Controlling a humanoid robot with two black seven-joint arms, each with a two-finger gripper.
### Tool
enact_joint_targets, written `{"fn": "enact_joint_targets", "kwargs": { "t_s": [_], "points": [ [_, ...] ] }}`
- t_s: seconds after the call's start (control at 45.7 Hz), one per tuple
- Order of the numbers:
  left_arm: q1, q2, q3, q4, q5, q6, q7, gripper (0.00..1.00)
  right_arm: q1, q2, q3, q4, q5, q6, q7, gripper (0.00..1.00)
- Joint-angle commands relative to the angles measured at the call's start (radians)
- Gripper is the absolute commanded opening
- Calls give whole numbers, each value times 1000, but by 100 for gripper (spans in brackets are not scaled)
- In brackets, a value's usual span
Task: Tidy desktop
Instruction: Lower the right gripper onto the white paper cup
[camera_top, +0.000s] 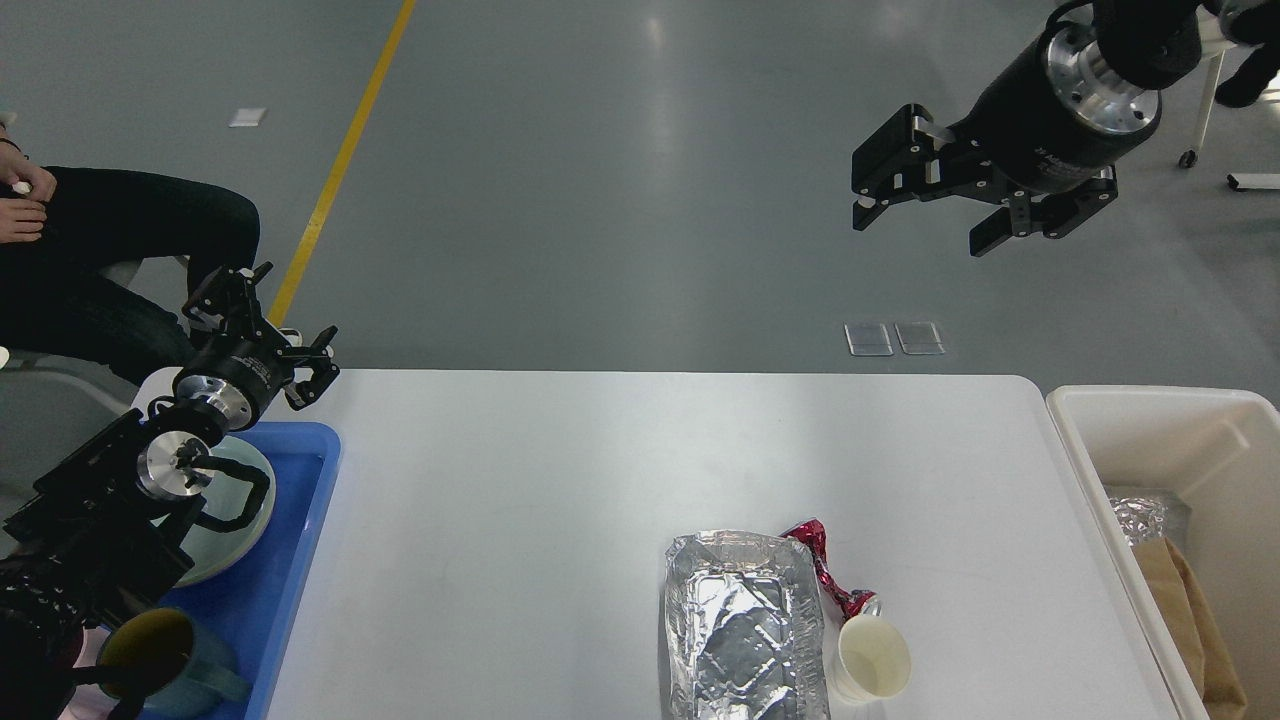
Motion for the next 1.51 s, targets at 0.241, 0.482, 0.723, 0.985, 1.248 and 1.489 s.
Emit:
{"fn": "enact_joint_targets", "kwargs": {
  "t_s": [0.241, 0.482, 0.723, 0.985, 1.248, 1.489],
  "points": [
    [0, 2, 0, 0, 0, 0, 0, 97, -342, 28, 3, 26, -4, -7, -6, 100],
    [0, -1, 0, 0, 0, 0, 0, 97, -670, 131, 63, -20, -17, -162, -15, 100],
    [0, -1, 0, 0, 0, 0, 0, 97, -755, 165, 67, -72, -35, -172, -20, 100],
    [0, -1, -1, 0, 0, 0, 0, 97, -759, 165, 75, -59, -78, -151, -20, 100],
    [0, -1, -1, 0, 0, 0, 0, 97, -805, 191, 75, -53, -113, -149, -20, 100],
    [0, -1, -1, 0, 0, 0, 0, 97, -862, 191, 72, -63, -153, -162, -21, 100]
  ]
}}
